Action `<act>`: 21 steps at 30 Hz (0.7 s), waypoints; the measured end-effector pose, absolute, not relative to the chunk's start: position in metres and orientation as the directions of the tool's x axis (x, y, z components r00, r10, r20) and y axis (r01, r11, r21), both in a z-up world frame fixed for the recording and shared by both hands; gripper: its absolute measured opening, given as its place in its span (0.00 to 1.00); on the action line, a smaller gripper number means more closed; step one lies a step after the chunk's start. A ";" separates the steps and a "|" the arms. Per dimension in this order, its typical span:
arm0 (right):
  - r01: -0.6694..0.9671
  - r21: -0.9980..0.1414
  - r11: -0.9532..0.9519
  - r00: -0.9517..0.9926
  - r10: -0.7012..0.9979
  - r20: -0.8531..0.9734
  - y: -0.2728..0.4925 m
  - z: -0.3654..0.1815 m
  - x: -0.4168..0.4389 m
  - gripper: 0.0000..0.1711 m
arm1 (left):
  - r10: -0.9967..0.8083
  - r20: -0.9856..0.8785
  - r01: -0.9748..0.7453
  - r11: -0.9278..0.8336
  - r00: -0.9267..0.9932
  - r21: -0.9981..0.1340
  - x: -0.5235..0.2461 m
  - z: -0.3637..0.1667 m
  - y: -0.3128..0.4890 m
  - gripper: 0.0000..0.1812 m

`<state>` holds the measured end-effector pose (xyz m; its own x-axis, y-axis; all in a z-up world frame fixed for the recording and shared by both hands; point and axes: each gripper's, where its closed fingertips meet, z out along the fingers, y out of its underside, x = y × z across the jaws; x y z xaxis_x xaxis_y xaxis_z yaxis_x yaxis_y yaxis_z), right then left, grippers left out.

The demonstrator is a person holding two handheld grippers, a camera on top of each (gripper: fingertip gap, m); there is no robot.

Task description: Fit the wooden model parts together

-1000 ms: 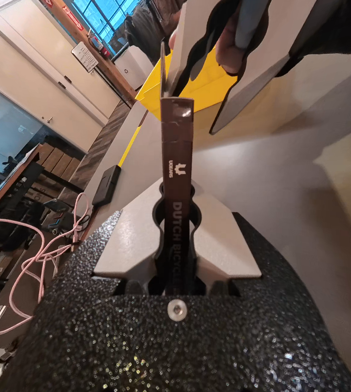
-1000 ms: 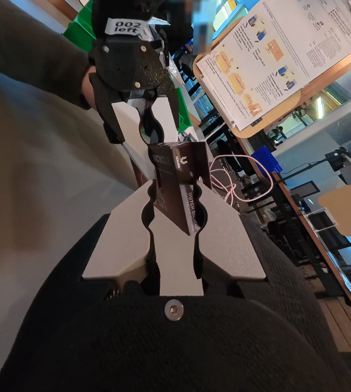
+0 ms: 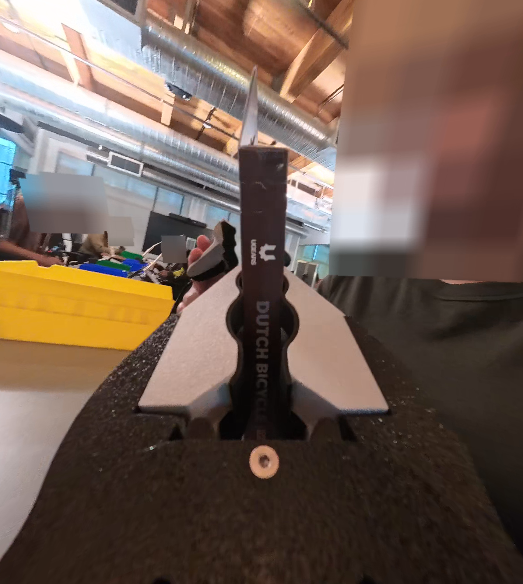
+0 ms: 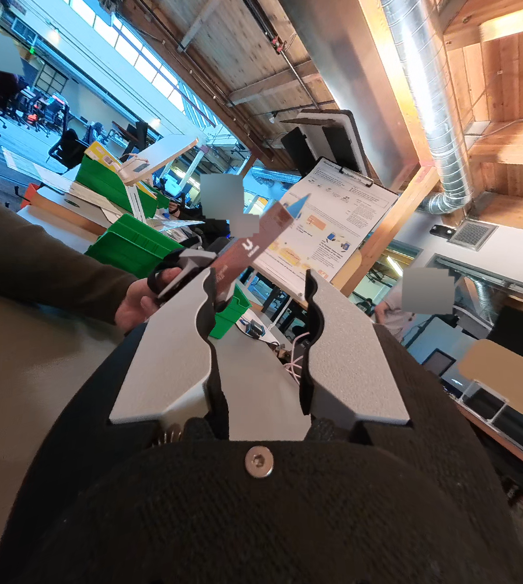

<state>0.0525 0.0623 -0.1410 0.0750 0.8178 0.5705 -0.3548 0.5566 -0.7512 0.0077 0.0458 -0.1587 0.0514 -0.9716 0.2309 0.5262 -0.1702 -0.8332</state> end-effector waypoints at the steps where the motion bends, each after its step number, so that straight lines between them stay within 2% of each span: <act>1: -0.355 -0.754 0.553 0.071 0.820 0.568 0.062 -0.141 0.052 0.32 | -0.973 0.228 0.534 -0.175 0.035 -0.828 0.007 -0.157 0.044 0.08; 21: -0.348 -0.775 0.528 0.012 0.829 0.559 0.054 -0.148 0.046 0.32 | -0.975 0.222 0.549 -0.183 0.005 -0.816 0.003 -0.154 0.040 0.08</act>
<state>0.0462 0.0536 -0.1483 0.0124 0.8290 0.5591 -0.3484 0.5277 -0.7747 0.0033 0.0401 -0.1545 0.0049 -0.9751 0.2217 0.5491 -0.1826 -0.8156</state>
